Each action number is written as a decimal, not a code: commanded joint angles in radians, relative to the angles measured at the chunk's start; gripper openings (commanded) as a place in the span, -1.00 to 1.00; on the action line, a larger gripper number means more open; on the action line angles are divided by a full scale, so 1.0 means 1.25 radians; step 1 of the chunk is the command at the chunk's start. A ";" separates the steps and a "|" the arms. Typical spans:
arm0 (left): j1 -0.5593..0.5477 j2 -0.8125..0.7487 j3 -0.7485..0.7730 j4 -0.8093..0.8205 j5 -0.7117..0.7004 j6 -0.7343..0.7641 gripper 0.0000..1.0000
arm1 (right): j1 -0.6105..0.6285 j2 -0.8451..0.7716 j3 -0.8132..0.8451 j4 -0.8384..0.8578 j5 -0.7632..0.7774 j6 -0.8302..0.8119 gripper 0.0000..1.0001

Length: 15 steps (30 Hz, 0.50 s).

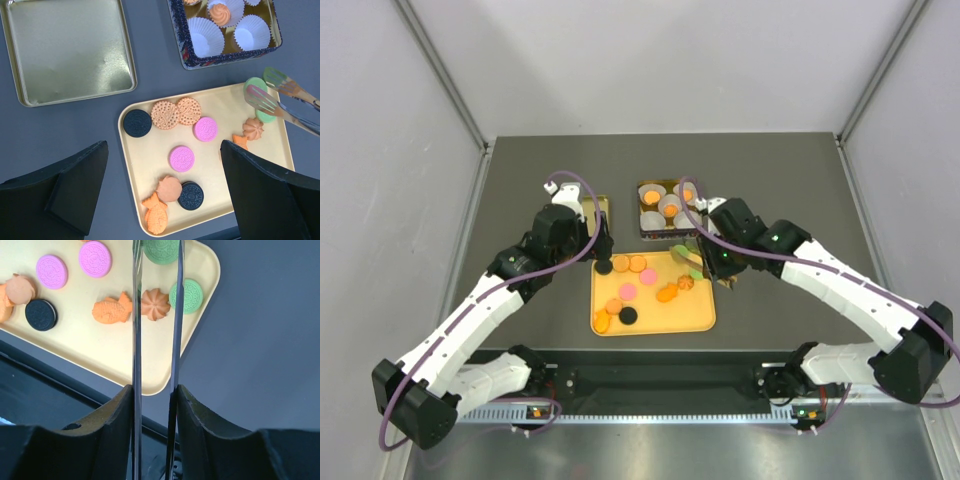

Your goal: Pack the cookies

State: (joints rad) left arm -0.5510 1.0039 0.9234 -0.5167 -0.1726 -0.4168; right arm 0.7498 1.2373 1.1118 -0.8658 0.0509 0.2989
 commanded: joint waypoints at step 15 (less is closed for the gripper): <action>0.004 -0.008 -0.004 0.044 -0.002 -0.003 0.98 | -0.002 0.177 0.319 0.056 0.012 -0.034 -0.26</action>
State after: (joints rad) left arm -0.5510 1.0039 0.9234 -0.5159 -0.1722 -0.4171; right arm 0.7498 1.3914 1.4254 -0.8600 0.0547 0.2790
